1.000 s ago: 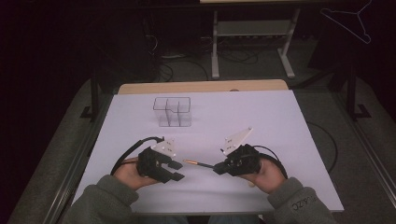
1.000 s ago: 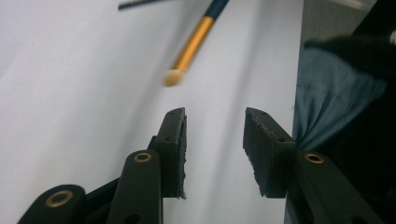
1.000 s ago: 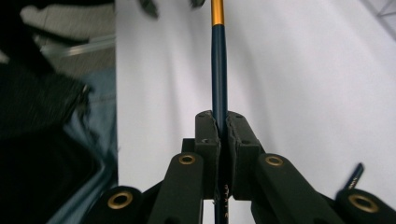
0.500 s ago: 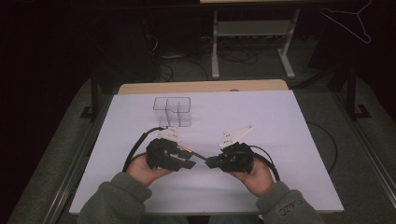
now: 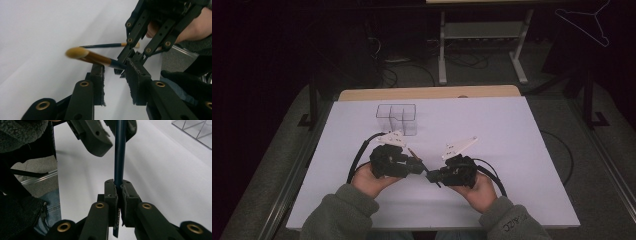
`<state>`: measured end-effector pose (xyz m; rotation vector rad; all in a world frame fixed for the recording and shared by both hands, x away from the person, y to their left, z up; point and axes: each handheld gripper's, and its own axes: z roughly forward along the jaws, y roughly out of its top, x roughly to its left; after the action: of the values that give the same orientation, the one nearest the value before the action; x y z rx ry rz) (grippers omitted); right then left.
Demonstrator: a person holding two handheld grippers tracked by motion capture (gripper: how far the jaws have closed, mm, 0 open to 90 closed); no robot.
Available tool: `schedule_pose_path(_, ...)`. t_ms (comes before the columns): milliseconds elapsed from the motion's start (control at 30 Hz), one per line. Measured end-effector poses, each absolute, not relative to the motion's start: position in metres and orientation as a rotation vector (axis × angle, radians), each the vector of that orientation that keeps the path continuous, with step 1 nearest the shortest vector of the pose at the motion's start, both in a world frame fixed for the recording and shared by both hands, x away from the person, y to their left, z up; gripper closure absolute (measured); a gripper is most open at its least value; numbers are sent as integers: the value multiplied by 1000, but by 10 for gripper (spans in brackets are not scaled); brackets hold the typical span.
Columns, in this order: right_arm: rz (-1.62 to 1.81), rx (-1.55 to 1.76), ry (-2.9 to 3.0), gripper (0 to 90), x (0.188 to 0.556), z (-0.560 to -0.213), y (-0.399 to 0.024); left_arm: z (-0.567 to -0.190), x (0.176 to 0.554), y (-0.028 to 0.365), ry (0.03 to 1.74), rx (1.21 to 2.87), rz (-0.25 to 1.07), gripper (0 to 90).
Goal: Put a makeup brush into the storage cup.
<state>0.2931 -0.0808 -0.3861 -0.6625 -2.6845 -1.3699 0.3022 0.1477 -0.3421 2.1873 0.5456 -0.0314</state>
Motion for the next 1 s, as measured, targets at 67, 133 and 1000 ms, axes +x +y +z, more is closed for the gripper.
schedule_pose_path(67, -1369, -658, -2689, 835, 293, -386, -79, -342, 302, 147, 549, 2183, -34, 708)
schedule_pose_path(133, -1369, -655, -2694, 835, 292, -387, -78, -342, 302, 147, 547, 2183, -32, 737)
schedule_pose_path(1000, -1371, -641, -2765, 574, 288, -387, -81, -335, 302, 146, 494, 2208, -61, 832)
